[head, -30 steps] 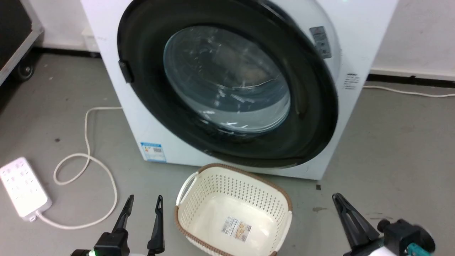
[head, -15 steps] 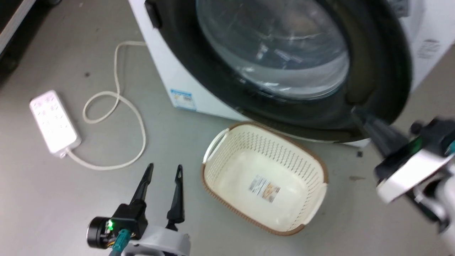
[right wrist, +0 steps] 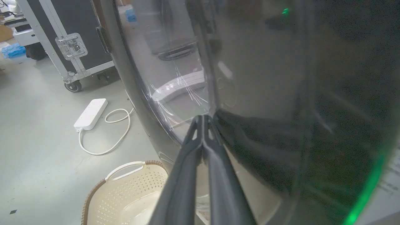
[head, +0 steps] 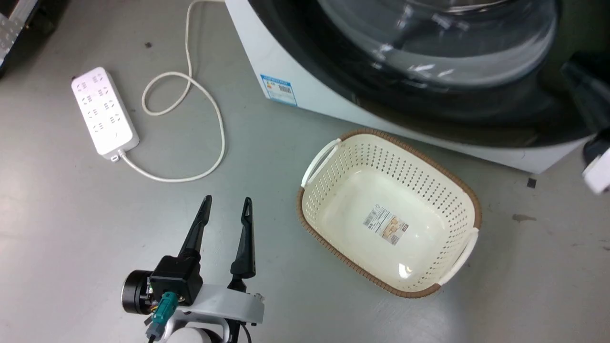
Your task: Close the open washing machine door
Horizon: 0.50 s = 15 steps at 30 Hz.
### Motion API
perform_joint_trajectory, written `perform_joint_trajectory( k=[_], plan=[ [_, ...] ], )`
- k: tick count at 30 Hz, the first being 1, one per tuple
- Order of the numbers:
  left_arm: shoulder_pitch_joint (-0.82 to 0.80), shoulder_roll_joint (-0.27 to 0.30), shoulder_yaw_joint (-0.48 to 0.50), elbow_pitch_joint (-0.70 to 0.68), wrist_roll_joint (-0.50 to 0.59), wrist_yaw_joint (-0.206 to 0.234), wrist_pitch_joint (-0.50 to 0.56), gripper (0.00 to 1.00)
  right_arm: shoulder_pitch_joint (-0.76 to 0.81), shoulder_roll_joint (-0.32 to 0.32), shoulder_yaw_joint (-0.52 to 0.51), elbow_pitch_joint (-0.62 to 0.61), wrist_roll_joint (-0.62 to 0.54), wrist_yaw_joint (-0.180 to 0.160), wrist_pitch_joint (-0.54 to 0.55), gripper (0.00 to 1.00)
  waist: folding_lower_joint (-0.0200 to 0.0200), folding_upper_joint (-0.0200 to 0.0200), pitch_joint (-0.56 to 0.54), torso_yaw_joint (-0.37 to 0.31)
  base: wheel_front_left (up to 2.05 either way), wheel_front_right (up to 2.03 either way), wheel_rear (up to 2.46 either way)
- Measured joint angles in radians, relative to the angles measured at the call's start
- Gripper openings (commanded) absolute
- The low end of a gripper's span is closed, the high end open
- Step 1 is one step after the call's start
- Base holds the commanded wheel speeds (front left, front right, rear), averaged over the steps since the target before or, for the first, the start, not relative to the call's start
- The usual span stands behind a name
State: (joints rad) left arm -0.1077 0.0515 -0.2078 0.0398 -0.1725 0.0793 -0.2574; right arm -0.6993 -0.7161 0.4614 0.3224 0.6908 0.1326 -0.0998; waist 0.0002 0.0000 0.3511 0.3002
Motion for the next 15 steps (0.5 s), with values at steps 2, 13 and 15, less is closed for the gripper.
perform_joint_trajectory(
  k=[2,13,15],
  plan=[
    [-0.003,0.000,-0.007,-0.003,-0.006,0.010,0.000,1.00,-0.061,-0.001,-0.006,0.065,0.026,0.000,0.009,0.00,0.0000,0.0000,0.016,0.006,0.00,0.00,0.00],
    [-0.024,-0.001,-0.031,-0.013,-0.016,0.032,0.000,1.00,-0.229,0.048,-0.019,0.273,-0.010,0.009,0.023,0.00,-0.0002,0.0000,0.051,0.014,0.00,0.00,0.00],
    [-0.032,0.000,-0.031,-0.013,-0.016,0.033,0.000,1.00,-0.245,0.064,-0.012,0.294,-0.016,0.009,0.022,0.00,-0.0002,0.0000,0.050,0.012,0.00,0.00,0.00]
  ],
)
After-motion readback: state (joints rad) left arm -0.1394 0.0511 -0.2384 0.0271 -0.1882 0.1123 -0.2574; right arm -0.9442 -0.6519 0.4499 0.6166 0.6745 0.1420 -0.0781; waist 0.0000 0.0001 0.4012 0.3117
